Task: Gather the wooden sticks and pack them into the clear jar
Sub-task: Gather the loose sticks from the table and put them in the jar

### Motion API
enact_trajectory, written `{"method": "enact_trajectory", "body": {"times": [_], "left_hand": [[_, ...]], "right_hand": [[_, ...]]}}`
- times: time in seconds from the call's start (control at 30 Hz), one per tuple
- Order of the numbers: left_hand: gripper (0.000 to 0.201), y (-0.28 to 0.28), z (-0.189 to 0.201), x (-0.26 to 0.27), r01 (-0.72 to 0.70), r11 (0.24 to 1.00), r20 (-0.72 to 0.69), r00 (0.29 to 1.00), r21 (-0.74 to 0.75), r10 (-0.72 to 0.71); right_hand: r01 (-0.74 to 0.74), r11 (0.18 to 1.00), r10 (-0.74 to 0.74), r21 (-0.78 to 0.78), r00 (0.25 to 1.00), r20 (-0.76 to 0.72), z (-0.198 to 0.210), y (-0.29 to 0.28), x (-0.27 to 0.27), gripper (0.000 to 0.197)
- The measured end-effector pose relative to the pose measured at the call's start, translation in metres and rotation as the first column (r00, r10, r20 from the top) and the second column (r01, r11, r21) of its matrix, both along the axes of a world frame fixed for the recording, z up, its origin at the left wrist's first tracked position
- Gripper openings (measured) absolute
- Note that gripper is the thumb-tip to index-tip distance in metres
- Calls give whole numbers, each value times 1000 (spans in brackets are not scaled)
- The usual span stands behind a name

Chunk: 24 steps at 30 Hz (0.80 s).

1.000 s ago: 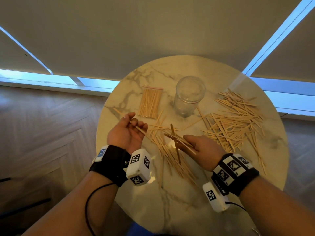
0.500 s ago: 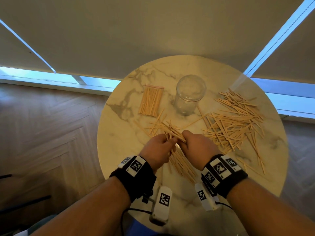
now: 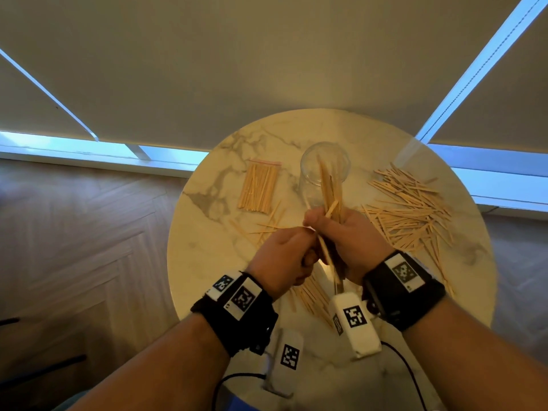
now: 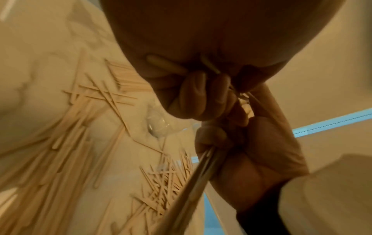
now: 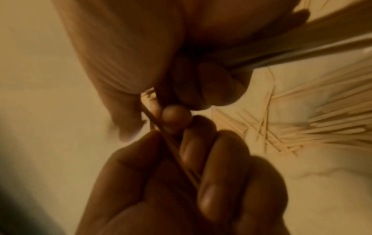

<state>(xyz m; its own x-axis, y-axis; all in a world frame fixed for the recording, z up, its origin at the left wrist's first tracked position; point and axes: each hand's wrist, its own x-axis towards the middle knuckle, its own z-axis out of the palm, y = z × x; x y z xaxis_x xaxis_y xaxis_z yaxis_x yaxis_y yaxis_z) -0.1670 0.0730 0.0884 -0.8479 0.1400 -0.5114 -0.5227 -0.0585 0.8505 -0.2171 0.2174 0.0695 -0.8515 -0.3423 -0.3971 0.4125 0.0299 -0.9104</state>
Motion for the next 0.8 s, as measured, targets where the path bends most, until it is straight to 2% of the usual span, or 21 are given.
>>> {"method": "enact_trajectory", "body": {"times": [0.07, 0.13, 0.3, 0.4, 0.5, 0.6, 0.7, 0.8], "left_hand": [[38, 6, 3, -5, -39, 998, -9, 999, 58, 39], [30, 10, 1, -10, -69, 994, -26, 997, 88, 72], [32, 16, 2, -20, -147, 985, -99, 986, -89, 138], [31, 14, -9, -19, -260, 958, -37, 966, -123, 257], [41, 22, -21, -9, -302, 952, 182, 939, 43, 290], [65, 35, -19, 2, -278, 907, 400, 906, 316, 139], [77, 44, -8, 2, -293, 811, 456, 889, 506, 37], [74, 52, -2, -4, -319, 778, 457, 888, 542, 47]], "right_hand": [[58, 998, -58, -15, 998, -6, 8, 2, -4, 35], [128, 990, -127, -50, 991, 30, 12, 4, -8, 36], [238, 971, -239, -21, 970, -52, 22, 9, -17, 44], [346, 930, -344, -121, 938, 45, 28, 20, -28, 43], [420, 862, -381, -284, 906, 184, 36, 30, -41, 45], [465, 814, -416, -348, 885, 211, 47, 33, -50, 47], [466, 818, -468, -338, 880, 80, 54, 30, -53, 47], [455, 800, -485, -391, 874, 23, 59, 27, -53, 44]]}}
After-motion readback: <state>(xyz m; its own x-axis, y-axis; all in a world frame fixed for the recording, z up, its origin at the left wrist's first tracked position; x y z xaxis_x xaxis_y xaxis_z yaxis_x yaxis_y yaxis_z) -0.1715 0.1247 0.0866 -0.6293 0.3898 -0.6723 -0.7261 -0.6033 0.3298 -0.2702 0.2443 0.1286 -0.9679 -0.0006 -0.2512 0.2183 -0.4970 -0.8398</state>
